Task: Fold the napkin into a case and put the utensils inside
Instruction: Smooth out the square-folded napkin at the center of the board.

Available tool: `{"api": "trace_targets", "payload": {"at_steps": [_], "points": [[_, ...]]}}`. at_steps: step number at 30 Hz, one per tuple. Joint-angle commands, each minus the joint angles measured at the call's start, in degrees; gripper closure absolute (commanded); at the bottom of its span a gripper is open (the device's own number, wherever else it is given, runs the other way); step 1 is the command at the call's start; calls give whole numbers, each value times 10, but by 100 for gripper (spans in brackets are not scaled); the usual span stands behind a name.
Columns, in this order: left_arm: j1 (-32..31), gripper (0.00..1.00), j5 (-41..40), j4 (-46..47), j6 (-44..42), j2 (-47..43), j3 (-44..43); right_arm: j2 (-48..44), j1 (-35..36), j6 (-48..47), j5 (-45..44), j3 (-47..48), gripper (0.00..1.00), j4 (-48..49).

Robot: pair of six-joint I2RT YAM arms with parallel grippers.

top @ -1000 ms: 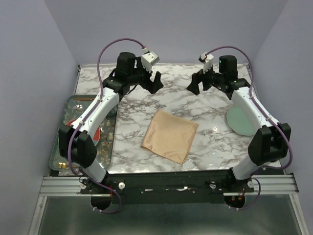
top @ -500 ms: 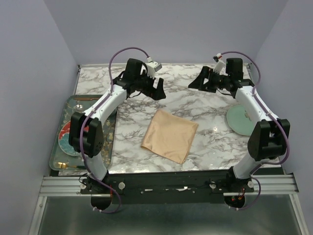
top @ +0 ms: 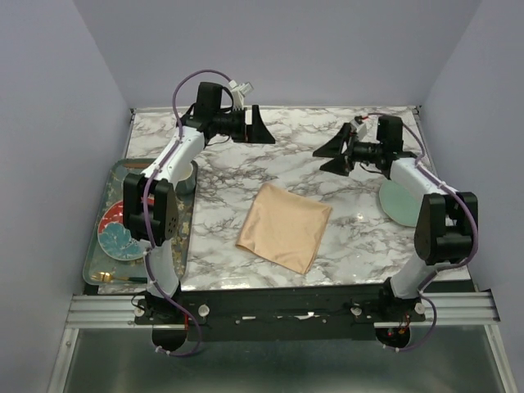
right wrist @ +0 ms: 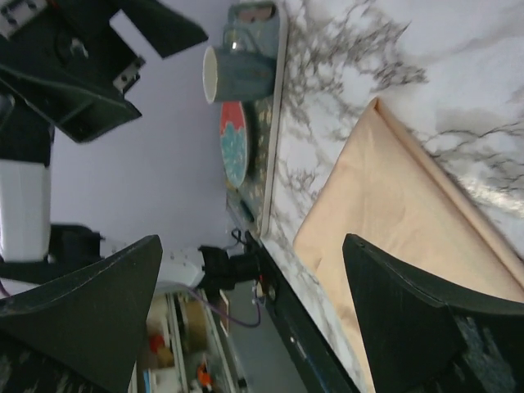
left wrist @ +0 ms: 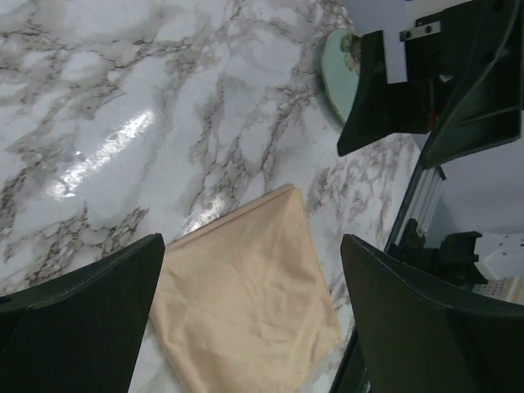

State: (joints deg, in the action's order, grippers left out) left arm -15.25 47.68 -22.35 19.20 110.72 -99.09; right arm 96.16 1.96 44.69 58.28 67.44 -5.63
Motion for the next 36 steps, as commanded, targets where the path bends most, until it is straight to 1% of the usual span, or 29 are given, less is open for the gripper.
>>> {"api": "trace_targets", "payload": {"at_steps": [1, 4, 5, 7, 8, 10, 11, 13, 14, 17, 21, 24, 25, 26, 27, 28, 31, 36], "points": [[-16, 1, 111, 20, 62, 17, 19, 31, 39, -24, 130, -65, 0, 70], [-24, 1, 150, 70, 100, 18, 70, 61, 44, -30, 112, -74, 0, 72], [-28, 1, 159, 95, 110, 25, 92, 72, 45, -35, 118, -69, 0, 71], [-31, 1, 191, 142, 165, 41, 115, 115, 50, -43, 147, -51, 0, 73], [-36, 1, 196, 195, 187, 46, 132, 131, 56, -42, 152, -47, 0, 73], [-44, 1, 198, 221, 230, 66, 140, 157, 60, -35, 157, -46, 0, 87], [-49, 1, 198, 252, 236, 74, 143, 161, 63, -32, 152, -48, 0, 93], [-65, 1, 197, 280, 266, 92, 149, 169, 66, -15, 144, -52, 0, 112], [-69, 1, 196, 319, 282, 97, 160, 173, 68, -7, 143, -54, 0, 116], [-80, 1, 193, 384, 331, 115, 179, 178, 76, 2, 134, -63, 0, 121], [-80, 1, 189, 412, 355, 145, 178, 195, 79, -1, 122, -77, 0, 120], [-80, 1, 184, 433, 375, 165, 178, 210, 79, -39, 105, -76, 0, 85], [-80, 1, 182, 434, 374, 169, 180, 213, 79, -59, 91, -76, 0, 62], [-80, 1, 180, 432, 371, 175, 181, 215, 79, -65, 84, -77, 0, 59], [-78, 1, 175, 427, 362, 178, 181, 219, 78, -70, 76, -78, 0, 59], [-76, 1, 172, 420, 356, 181, 181, 221, 78, -79, 57, -78, 0, 32], [-66, 1, 162, 402, 338, 196, 184, 228, 76, -79, 39, -78, 0, 18], [-56, 1, 157, 340, 295, 234, 165, 246, 71, -76, 18, -71, 0, -8]]}}
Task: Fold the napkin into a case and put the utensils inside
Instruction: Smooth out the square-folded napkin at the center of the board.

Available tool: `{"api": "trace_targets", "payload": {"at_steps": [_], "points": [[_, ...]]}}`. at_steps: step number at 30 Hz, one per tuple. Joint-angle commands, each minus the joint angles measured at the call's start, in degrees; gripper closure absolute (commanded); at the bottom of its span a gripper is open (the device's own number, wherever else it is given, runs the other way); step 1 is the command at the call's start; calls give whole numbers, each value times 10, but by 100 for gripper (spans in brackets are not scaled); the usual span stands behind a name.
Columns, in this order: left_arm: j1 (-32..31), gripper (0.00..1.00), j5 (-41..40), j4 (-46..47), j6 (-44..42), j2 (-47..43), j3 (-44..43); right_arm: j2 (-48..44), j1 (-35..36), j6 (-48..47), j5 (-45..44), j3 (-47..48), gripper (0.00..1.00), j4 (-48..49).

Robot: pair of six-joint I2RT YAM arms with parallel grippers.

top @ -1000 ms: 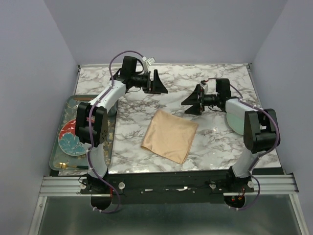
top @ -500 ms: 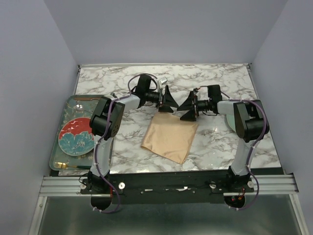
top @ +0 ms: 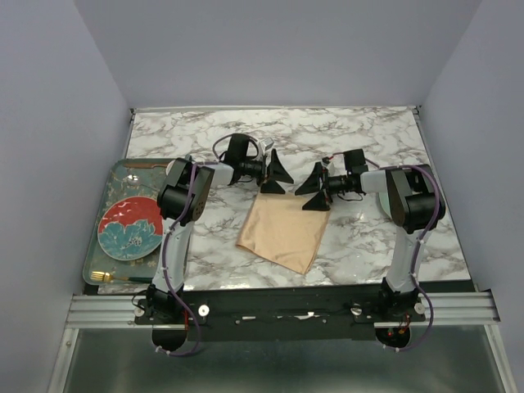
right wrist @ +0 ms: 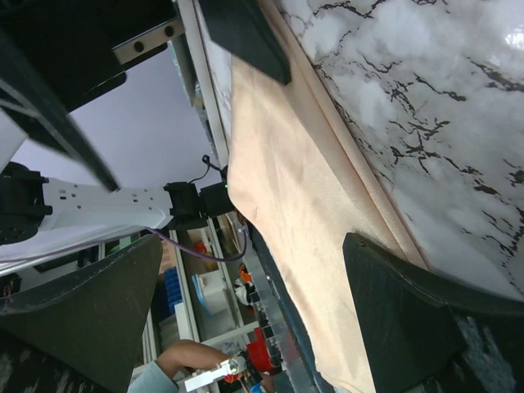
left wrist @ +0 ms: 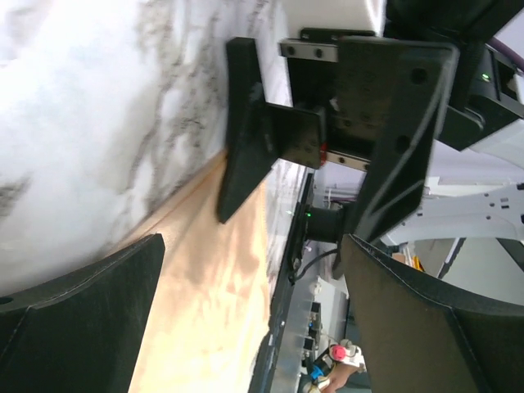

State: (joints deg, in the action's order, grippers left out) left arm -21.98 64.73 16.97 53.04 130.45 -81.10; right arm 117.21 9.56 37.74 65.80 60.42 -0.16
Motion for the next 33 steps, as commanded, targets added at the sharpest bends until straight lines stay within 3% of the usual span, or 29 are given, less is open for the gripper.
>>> {"api": "trace_targets", "payload": {"at_steps": [1, 8, 11, 16, 21, 26, 33], "points": [[17, 1, -14, -55, -45, 42, -16, 37, -6, -6, -62, 0, 0, -69], [36, 1, -19, -118, -89, 58, -46, 39, -17, -27, -93, 5, 0, -102], [32, 1, 7, -151, -159, 21, -74, 38, -17, -45, -100, 24, 0, -123], [24, 1, 35, -409, -399, -48, -107, 38, -17, -74, -105, 57, 0, -150], [21, 1, 40, -603, -568, -124, -22, 29, -18, -88, -108, 60, 0, -158], [17, 1, 23, -623, -620, -126, 36, 27, -17, -104, -111, 72, 0, -176], [13, 1, -3, -636, -655, -50, -3, 32, -17, -107, -122, 81, 0, -182]]}}
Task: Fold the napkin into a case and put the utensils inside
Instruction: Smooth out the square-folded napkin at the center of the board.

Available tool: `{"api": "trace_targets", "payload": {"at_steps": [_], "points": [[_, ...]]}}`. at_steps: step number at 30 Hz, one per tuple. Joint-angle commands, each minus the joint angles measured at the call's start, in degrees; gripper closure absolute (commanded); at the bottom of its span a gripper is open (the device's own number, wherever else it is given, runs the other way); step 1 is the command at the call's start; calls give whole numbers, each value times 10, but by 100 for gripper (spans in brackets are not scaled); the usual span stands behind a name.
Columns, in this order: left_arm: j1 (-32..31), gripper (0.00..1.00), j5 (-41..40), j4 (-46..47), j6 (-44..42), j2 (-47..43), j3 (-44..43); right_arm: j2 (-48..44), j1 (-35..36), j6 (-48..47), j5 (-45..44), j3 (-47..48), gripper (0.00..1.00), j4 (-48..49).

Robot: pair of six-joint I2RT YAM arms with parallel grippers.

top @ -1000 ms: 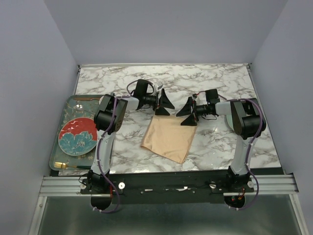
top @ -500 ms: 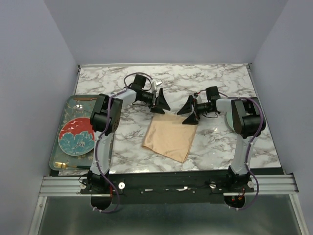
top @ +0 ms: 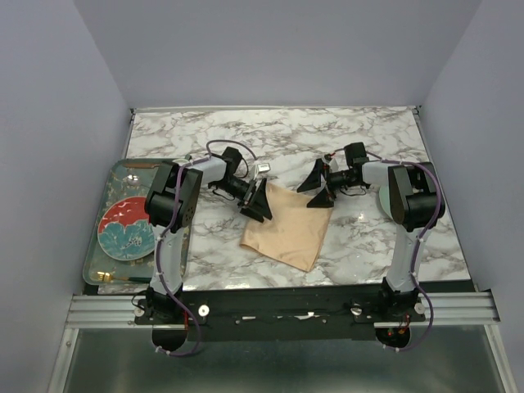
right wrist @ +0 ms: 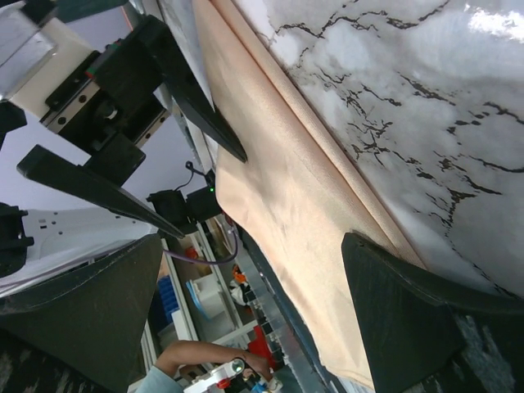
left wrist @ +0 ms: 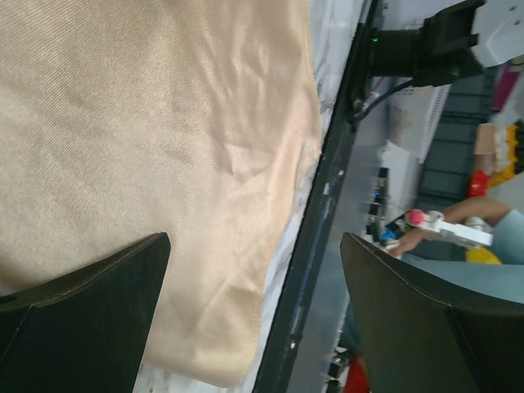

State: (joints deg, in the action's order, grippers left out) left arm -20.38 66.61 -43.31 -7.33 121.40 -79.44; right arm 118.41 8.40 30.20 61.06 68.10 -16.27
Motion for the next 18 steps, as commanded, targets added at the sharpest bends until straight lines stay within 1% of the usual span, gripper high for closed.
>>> {"api": "trace_targets", "payload": {"at_steps": [1, 4, 10, 14, 18], "points": [[-1, 1, -27, -34, -51, 48, -19, 21, -5, -31, -76, 5, 0, -22], [6, 1, -32, -40, -58, 66, -17, 19, -5, -41, -83, 5, 0, -29], [10, 1, -27, -69, -100, 41, -9, 19, -5, -51, -88, 9, 0, -38], [0, 1, 27, -76, -88, -9, -15, 17, -6, -57, -89, 14, 0, -42], [-25, 1, 54, -78, -59, -44, 6, 16, -5, -62, -93, 17, 0, -46]]}}
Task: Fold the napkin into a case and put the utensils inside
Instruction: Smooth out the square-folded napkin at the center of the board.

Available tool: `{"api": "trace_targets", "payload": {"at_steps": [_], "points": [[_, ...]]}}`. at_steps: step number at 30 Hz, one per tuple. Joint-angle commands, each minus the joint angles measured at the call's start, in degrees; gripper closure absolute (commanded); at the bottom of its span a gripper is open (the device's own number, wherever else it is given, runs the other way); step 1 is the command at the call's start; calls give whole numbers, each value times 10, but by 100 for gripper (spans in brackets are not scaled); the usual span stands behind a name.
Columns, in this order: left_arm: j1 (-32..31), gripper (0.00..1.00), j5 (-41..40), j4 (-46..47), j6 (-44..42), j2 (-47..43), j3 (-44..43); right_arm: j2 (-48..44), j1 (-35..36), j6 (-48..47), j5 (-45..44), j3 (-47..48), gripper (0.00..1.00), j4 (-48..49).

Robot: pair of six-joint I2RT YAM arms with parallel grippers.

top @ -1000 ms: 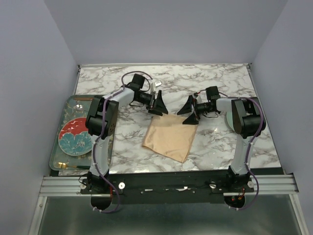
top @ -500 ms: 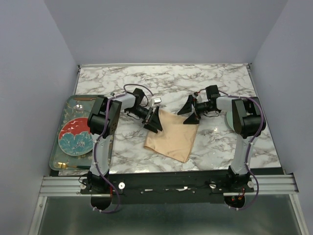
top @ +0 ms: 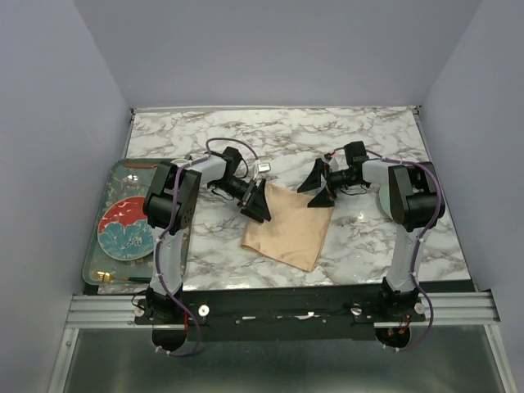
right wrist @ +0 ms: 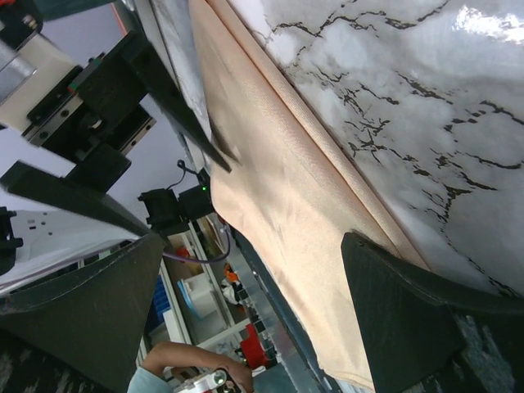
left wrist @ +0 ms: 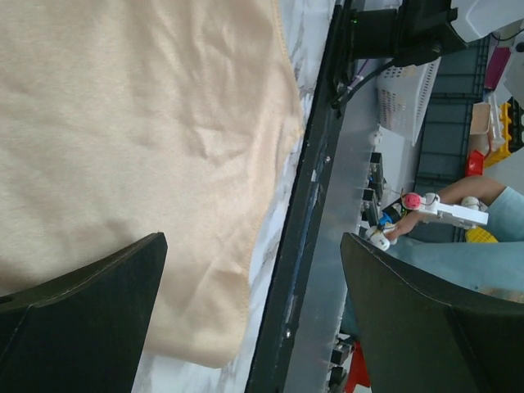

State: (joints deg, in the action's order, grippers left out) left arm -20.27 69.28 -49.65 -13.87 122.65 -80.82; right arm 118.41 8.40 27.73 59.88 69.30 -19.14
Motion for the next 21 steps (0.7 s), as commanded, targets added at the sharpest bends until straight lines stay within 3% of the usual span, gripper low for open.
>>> {"api": "trace_targets", "payload": {"at_steps": [1, 13, 21], "points": [[-29, 1, 31, -15, 11, -60, 25, 18, -6, -40, -81, 7, 0, -20], [-45, 1, 53, -7, 30, -37, 95, 20, -5, -61, -95, 13, 0, -37], [-37, 1, -12, 22, -15, 18, 103, 21, -6, -73, -112, 12, 0, -47]]}}
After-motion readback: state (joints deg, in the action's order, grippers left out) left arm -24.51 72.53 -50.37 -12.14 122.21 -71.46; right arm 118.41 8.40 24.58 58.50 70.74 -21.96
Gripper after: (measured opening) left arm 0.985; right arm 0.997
